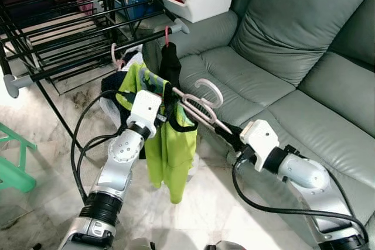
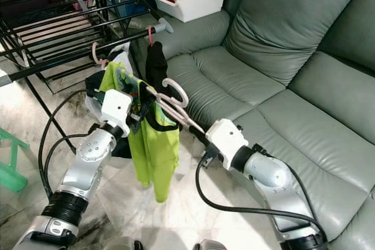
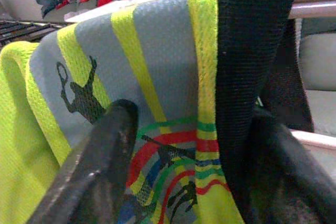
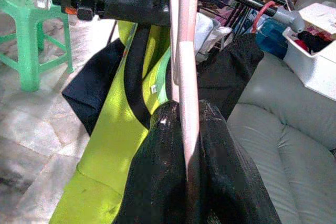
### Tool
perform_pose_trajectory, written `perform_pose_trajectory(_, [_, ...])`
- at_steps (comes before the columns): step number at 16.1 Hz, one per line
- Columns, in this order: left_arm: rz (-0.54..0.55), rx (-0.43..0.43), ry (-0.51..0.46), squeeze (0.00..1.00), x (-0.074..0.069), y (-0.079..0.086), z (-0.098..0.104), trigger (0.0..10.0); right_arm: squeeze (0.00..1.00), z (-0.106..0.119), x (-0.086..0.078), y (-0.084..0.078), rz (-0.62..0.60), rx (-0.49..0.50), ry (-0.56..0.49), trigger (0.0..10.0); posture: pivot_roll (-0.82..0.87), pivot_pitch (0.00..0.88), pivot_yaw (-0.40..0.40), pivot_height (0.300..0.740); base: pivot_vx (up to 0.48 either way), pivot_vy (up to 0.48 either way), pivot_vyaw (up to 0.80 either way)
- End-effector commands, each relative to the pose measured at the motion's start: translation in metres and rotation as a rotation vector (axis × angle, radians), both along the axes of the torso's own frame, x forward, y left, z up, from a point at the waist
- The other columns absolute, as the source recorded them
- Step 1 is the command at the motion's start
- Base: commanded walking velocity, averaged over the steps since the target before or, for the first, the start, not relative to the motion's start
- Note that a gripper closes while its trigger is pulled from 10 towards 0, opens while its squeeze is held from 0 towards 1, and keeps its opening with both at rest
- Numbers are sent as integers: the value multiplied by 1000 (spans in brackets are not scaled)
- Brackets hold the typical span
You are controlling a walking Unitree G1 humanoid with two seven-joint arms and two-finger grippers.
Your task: Hang hanger
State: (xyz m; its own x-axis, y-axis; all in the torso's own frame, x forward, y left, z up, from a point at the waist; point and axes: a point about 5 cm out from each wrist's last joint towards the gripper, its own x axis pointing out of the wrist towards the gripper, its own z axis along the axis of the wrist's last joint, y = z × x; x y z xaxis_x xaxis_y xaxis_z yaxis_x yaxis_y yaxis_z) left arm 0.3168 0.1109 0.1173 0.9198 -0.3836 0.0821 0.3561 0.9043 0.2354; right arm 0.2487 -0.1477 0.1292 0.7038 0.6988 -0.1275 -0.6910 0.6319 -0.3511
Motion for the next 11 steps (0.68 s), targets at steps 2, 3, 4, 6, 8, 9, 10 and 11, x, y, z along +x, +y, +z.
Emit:
perform_pose_trajectory(2, [20,16,-2,0,4,8,1,0,0,12,-1,-4,4,16,-51,10000,-115,7,8,740,0,0,0])
perform_pose_trajectory(3, [21,17,-4,0,5,9,1,0,0,12,-1,-5,1,15,-49,10000,-115,7,8,740,0,0,0])
perform_pose_trajectory(4, [24,19,-7,0,6,11,2,0,0,12,0,-6,-3,13,-47,10000,-113,6,9,740,0,0,0])
perform_pose_trajectory(6, [26,21,-7,0,8,13,1,0,0,10,1,-7,-9,6,-45,10000,-117,0,17,740,0,0,0])
perform_pose_trajectory(8, [20,20,-15,0,9,13,4,0,0,9,2,-9,-25,4,-45,10000,-129,0,13,740,0,0,0])
perform_pose_trajectory(9, [17,18,-24,0,11,15,7,0,0,10,2,-8,-32,6,-47,10000,-138,0,12,740,0,0,0])
perform_pose_trajectory(10, [18,16,-29,0,13,15,10,0,0,11,2,-9,-27,4,-48,10000,-145,0,12,740,0,0,0])
perform_pose_trajectory(11, [19,16,-27,0,14,16,8,0,0,8,0,-10,-25,-11,-44,10000,-147,0,13,740,0,0,0])
